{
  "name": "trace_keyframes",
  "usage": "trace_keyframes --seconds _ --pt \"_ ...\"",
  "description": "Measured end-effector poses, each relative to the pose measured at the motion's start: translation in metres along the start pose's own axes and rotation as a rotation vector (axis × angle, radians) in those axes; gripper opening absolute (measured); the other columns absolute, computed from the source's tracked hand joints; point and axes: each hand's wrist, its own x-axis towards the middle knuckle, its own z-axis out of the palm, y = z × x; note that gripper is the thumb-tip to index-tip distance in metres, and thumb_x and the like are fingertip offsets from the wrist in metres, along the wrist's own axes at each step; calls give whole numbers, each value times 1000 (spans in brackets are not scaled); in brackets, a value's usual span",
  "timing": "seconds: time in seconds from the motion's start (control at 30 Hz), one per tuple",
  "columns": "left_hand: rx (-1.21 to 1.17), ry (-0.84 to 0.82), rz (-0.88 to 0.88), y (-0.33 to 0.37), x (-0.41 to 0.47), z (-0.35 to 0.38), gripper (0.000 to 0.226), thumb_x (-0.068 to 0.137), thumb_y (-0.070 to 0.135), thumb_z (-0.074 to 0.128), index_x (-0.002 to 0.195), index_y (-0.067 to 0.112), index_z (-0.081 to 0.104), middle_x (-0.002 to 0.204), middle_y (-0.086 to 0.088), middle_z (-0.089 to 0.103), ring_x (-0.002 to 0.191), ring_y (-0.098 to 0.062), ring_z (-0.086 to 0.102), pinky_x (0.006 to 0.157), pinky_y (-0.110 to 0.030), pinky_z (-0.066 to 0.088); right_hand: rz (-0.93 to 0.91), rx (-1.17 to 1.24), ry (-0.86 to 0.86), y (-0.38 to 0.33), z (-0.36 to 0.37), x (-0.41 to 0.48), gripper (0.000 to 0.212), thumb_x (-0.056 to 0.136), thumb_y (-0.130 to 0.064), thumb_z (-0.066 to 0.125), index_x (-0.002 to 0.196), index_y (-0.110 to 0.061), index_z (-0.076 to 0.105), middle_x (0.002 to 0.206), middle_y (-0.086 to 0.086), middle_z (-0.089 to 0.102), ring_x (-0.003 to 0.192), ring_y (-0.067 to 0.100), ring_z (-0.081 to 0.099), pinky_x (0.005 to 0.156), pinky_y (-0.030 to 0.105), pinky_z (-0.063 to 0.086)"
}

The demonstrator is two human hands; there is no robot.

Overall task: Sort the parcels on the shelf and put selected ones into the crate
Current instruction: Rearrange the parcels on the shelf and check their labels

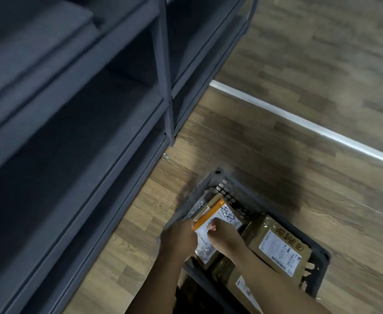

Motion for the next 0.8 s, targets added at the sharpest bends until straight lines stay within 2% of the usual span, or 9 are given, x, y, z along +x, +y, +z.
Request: trace_keyframes --seconds 0.07,0.1,0.2,0.3,0.47,0.57,0.63,0.8 --pt "-19 47 -7 8 -26 -43 26 96 22 42 116 17 57 116 -5 64 106 -23 61 82 -29 45 -48 -64 10 -33 -21 -31 35 96 -10 36 126 -6 51 130 11 58 110 18 59 89 25 44" --pt "-13 66 -10 11 -41 -64 26 97 23 41 116 16 57 116 -5 64 106 -23 61 81 -29 45 -75 -89 19 -50 -31 -48 33 96 -12 37 125 -7 53 128 11 59 114 21 57 92 27 43" --pt "46 137 -38 18 -87 -130 30 98 24 38 122 17 54 125 -6 61 114 -24 58 88 -30 47 -156 -117 73 -104 -63 -103 28 93 -17 45 117 -10 59 119 12 63 111 27 59 89 29 45" --pt "93 219 -82 29 -130 -202 34 99 22 33 126 18 53 130 -9 57 119 -28 55 93 -33 47 -312 -295 92 -167 -99 -157 30 93 -14 41 118 -8 56 121 15 63 111 29 60 84 30 47" --pt "78 431 -88 50 -204 -327 31 95 22 37 118 14 56 123 -14 60 111 -34 58 87 -37 47 -538 -383 257 -270 -161 -249 26 90 -20 42 107 -19 61 121 8 63 110 29 60 86 32 46" --pt "76 573 -86 58 -254 -391 29 93 21 38 114 13 57 121 -13 61 109 -35 58 85 -35 45 -654 -410 339 -323 -189 -303 26 93 -21 41 109 -14 60 119 10 62 107 30 59 86 34 47" --pt "99 657 -87 60 -286 -424 28 92 19 38 110 13 57 117 -11 62 105 -34 59 78 -33 42 -724 -430 387 -352 -202 -336 26 94 -23 39 110 -16 59 119 10 61 105 30 59 87 35 49" --pt "127 814 -151 49 -350 -479 28 91 21 39 110 14 58 116 -11 61 103 -33 58 77 -33 40 -880 -433 448 -402 -213 -396 27 89 -22 42 109 -22 60 120 5 60 104 28 58 89 37 49"
